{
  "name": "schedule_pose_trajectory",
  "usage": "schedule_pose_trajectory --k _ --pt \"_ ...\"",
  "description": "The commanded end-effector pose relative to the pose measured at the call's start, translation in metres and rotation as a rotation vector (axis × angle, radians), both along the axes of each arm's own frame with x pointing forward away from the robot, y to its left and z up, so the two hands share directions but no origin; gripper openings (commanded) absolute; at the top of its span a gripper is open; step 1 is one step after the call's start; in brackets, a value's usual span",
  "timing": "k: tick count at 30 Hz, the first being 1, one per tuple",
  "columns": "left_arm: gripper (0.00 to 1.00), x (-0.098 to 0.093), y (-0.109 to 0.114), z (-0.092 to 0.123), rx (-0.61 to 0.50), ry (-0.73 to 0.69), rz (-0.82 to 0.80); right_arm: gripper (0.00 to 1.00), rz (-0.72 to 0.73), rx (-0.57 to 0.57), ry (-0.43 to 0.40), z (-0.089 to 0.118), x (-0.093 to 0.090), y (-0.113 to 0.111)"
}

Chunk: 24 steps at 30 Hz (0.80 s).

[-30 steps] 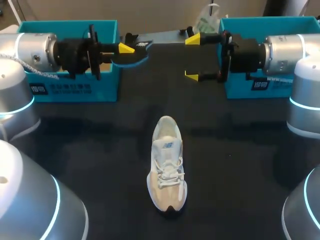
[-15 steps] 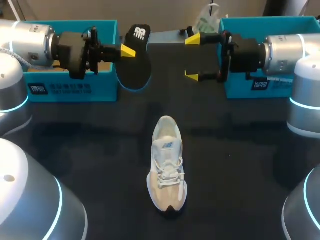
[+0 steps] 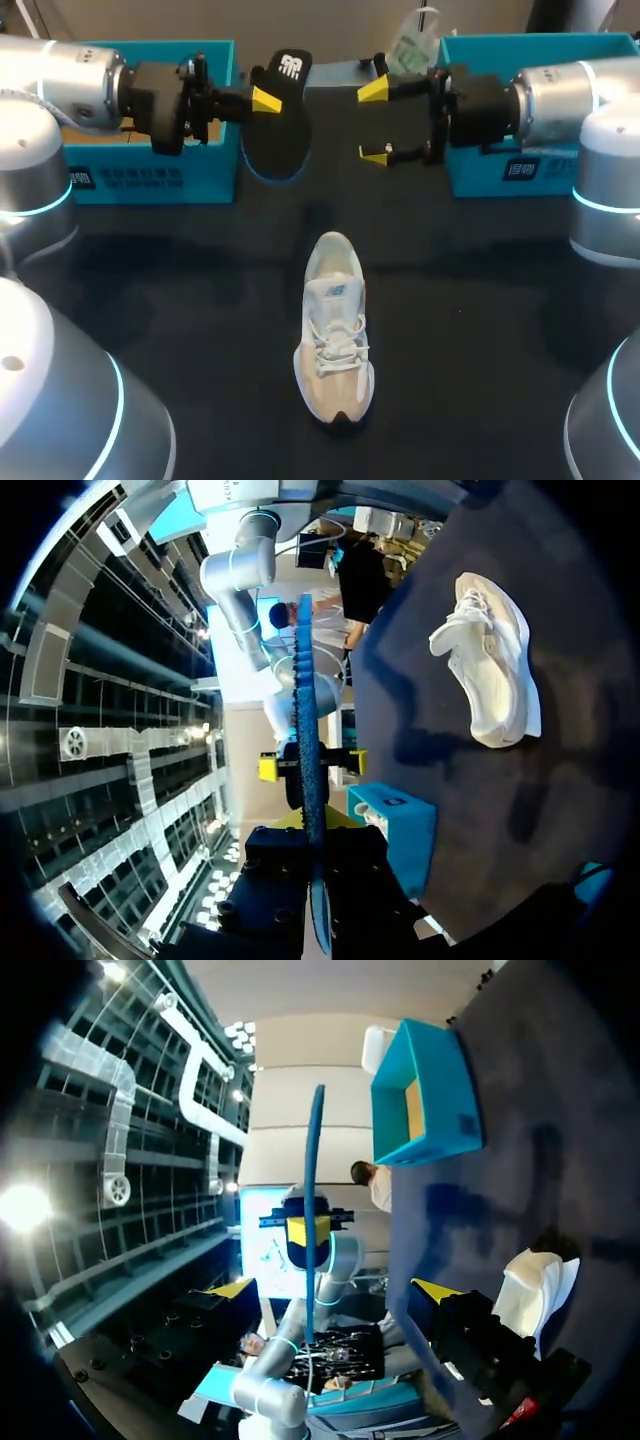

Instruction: Take the shoe out of the shoebox, open the shoe tongue, remove and reinsert the insole, then place the shoe into the shoebox

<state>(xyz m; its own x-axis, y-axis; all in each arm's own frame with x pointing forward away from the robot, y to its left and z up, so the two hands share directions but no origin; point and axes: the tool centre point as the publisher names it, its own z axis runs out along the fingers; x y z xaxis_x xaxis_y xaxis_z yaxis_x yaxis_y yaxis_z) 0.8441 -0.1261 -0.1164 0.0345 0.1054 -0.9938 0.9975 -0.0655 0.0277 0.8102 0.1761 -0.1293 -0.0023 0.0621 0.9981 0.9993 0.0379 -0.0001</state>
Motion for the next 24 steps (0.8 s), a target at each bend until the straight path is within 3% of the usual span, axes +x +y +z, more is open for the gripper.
schedule_pose_trajectory --k 1,15,24 --pt "0.00 0.002 -0.005 -0.012 -0.028 -0.014 0.020 1.00 -0.016 -0.005 0.001 -0.012 0.001 0.012" --pt "0.00 0.005 -0.007 -0.015 -0.021 -0.006 0.042 1.00 -0.028 -0.011 -0.009 -0.014 -0.001 0.014" --pt "0.00 0.012 -0.023 -0.025 -0.006 -0.048 0.068 1.00 -0.018 -0.086 -0.039 -0.008 -0.004 0.034"
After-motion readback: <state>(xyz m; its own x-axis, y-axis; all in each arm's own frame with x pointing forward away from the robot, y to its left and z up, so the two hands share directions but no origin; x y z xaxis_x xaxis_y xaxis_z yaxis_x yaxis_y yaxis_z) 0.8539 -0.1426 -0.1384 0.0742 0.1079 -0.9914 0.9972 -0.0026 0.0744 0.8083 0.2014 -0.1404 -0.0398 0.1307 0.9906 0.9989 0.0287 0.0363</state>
